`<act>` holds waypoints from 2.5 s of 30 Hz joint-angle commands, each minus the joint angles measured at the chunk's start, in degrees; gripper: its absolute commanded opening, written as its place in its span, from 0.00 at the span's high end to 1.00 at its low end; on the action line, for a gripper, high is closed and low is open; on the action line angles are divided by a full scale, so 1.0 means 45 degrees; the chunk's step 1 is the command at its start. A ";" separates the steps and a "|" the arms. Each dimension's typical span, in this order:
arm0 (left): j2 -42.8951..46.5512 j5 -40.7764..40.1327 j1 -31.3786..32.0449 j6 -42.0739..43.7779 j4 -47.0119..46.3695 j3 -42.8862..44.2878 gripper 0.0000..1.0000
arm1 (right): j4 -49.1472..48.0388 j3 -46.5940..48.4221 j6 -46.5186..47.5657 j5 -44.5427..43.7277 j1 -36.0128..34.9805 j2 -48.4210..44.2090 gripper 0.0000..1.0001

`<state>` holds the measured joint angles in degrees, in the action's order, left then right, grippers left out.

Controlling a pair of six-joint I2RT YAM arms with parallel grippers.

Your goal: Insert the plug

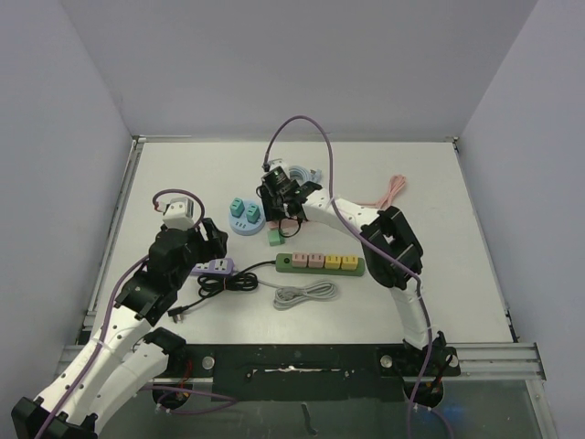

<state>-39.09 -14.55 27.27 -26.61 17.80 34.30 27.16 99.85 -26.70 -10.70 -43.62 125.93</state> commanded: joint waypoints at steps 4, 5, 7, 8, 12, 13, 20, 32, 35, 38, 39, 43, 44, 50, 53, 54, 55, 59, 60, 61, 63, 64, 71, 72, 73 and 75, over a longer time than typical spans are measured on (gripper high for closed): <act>0.0232 -0.0083 -0.0102 0.0044 -0.0608 0.0127 0.32 | 0.0997 -0.2930 -0.0211 -0.0375 -0.0651 0.2394 1.00; 0.0218 -0.0056 -0.0117 0.0036 -0.0598 0.0140 0.32 | 0.0806 -0.3232 -0.0221 -0.0645 -0.0717 0.2413 1.00; 0.0196 -0.0050 -0.0139 0.0035 -0.0597 0.0145 0.32 | 0.0428 -0.3766 -0.0212 -0.1371 -0.0892 0.2313 1.00; 0.0191 -0.0051 -0.0141 0.0035 -0.0604 0.0140 0.32 | 0.0193 -0.4025 -0.0177 -0.1758 -0.1003 0.2234 1.00; 0.0118 0.0028 -0.0180 0.0035 -0.0618 0.0138 0.32 | -0.1080 -0.5104 -0.0122 -0.1753 -0.1092 0.1691 1.00; 0.0101 0.0039 -0.0180 0.0044 -0.0617 0.0149 0.32 | -0.1679 -0.5601 -0.0171 -0.1401 -0.1001 0.1484 1.00; 0.0085 0.0106 -0.0224 0.0015 -0.0645 0.0125 0.32 | -0.3448 -0.7026 -0.0708 -0.0057 -0.0325 0.0255 1.00; 0.0004 0.0184 -0.0258 0.0035 -0.0619 0.0139 0.32 | -0.2454 -0.5972 -0.0472 -0.0907 -0.1067 0.0640 1.00; -0.0095 0.0255 -0.0258 0.0035 -0.0689 0.0168 0.32 | -0.1378 -0.5018 -0.0543 -0.1641 -0.1016 -0.0019 0.97; -0.0175 0.0302 -0.0278 0.0016 -0.0683 0.0184 0.32 | -0.0405 -0.3868 -0.0675 -0.2109 -0.0943 -0.0736 0.74; -0.0177 0.0320 -0.0278 0.0015 -0.0693 0.0186 0.32 | -0.0129 -0.3491 -0.0704 -0.2187 -0.0902 -0.0992 0.67; -0.0197 0.0354 -0.0279 0.0035 -0.0699 0.0198 0.32 | 0.0599 -0.1899 -0.0706 -0.2535 -0.0713 -0.1849 0.46; -0.0207 0.0375 -0.0278 0.0052 -0.0719 0.0207 0.32 | 0.0783 -0.1450 -0.0681 -0.2839 -0.0700 -0.2149 0.42; -0.0383 0.0539 -0.0298 0.0073 -0.0767 0.0265 0.32 | 0.0597 -0.0526 -0.0132 -0.3010 -0.0735 -0.3445 0.25; -0.0414 0.0610 -0.0298 0.0074 -0.0772 0.0286 0.32 | 0.0524 -0.1137 -0.0254 -0.2466 -0.0833 -0.3660 0.24; -0.0412 0.0632 -0.0312 0.0057 -0.0770 0.0282 0.32 | 0.0527 -0.1377 -0.0233 -0.2237 -0.0884 -0.3684 0.24; -0.0397 0.0644 -0.0316 0.0057 -0.0758 0.0279 0.32 | 0.0518 -0.1588 -0.0150 -0.2015 -0.0978 -0.3672 0.24; -0.0392 0.0752 -0.0317 -0.0018 -0.0743 0.0266 0.32 | 0.0486 -0.2348 0.0140 -0.0722 -0.1194 -0.3576 0.24; -0.0383 0.0779 -0.0317 -0.0038 -0.0747 0.0253 0.32 | 0.0447 -0.2517 0.0236 -0.0468 -0.1234 -0.3544 0.24; -0.0386 0.0799 -0.0317 -0.0053 -0.0742 0.0266 0.32 | 0.0432 -0.2670 0.0367 -0.0205 -0.1258 -0.3506 0.23; -0.0359 0.0822 -0.0317 -0.0109 -0.0739 0.0253 0.32 | 0.0460 -0.2805 0.0593 0.0233 -0.1295 -0.3352 0.23; -0.0369 0.0827 -0.0317 -0.0144 -0.0761 0.0248 0.32 | 0.0478 -0.2813 0.0720 0.0449 -0.1300 -0.3252 0.23; -0.0433 0.0907 -0.0317 -0.0170 -0.0801 0.0248 0.32 | 0.0487 -0.2242 0.1206 0.0610 -0.1304 -0.2301 0.26; -0.0422 0.0923 -0.0312 -0.0179 -0.0793 0.0248 0.32 | 0.0513 -0.2128 0.1265 0.0540 -0.1304 -0.2166 0.26; -0.0420 0.0927 -0.0316 -0.0180 -0.0795 0.0248 0.32 | 0.0539 -0.2038 0.1297 0.0410 -0.1287 -0.2027 0.27; -0.0449 0.0927 -0.0307 -0.0192 -0.0802 0.0248 0.32 | 0.0536 -0.1916 0.1337 0.0193 -0.1257 -0.1790 0.30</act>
<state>-41.21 -11.25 26.15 -26.85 17.61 34.30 30.59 87.64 -22.46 -8.82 -49.54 116.81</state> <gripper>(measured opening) 0.671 0.725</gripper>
